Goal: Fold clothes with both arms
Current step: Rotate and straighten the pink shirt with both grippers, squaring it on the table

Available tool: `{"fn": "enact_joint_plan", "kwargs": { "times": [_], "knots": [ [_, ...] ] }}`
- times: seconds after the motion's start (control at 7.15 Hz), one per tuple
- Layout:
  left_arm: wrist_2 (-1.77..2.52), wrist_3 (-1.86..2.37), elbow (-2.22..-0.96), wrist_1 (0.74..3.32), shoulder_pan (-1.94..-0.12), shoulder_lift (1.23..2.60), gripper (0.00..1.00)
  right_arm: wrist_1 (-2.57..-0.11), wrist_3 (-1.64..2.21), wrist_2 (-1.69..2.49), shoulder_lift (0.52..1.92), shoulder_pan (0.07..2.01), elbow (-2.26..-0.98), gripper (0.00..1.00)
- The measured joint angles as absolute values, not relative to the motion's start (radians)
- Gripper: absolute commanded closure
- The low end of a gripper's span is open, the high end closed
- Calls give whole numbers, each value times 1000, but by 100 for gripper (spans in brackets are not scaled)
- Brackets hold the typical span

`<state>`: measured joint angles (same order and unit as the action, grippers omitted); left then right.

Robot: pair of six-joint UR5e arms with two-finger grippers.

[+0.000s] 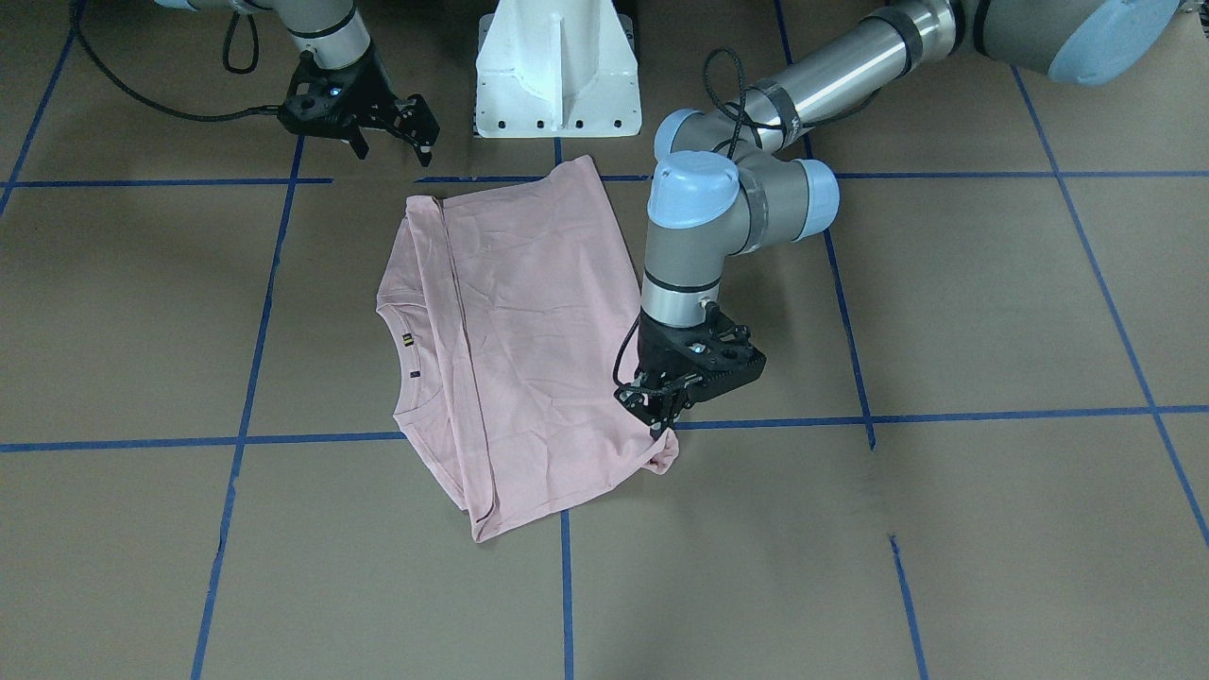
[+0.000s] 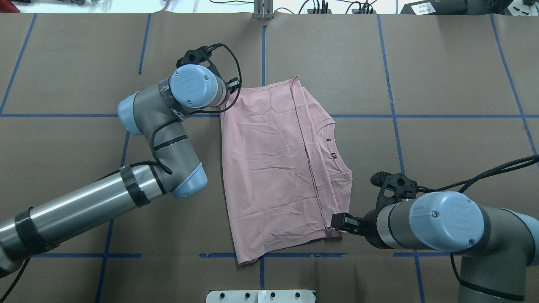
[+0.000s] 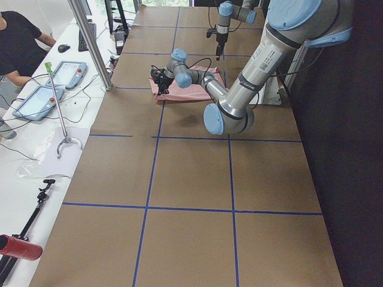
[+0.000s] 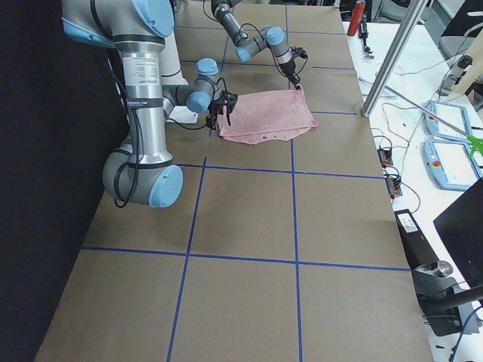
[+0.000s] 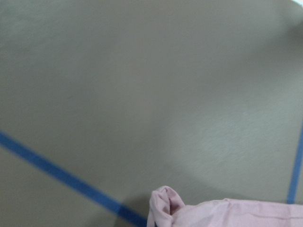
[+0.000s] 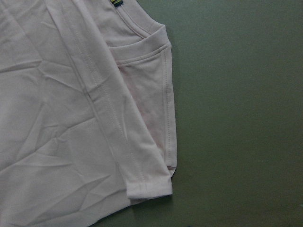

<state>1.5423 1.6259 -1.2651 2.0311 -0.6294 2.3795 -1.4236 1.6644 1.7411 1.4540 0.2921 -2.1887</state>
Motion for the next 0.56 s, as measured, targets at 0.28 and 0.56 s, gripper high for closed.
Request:
{"fn": "enact_joint_plan", "kwargs": {
  "times": [0.28,0.56],
  "knots": [
    [1515,1562,-1108,2190,-645,2429,100,-1423,1665,1741,1451,300,-2184,0],
    [1495,1544,-1024,2259,-660,2454,100,-1423,1666,1741,1450,307,-2181,0]
  ]
}}
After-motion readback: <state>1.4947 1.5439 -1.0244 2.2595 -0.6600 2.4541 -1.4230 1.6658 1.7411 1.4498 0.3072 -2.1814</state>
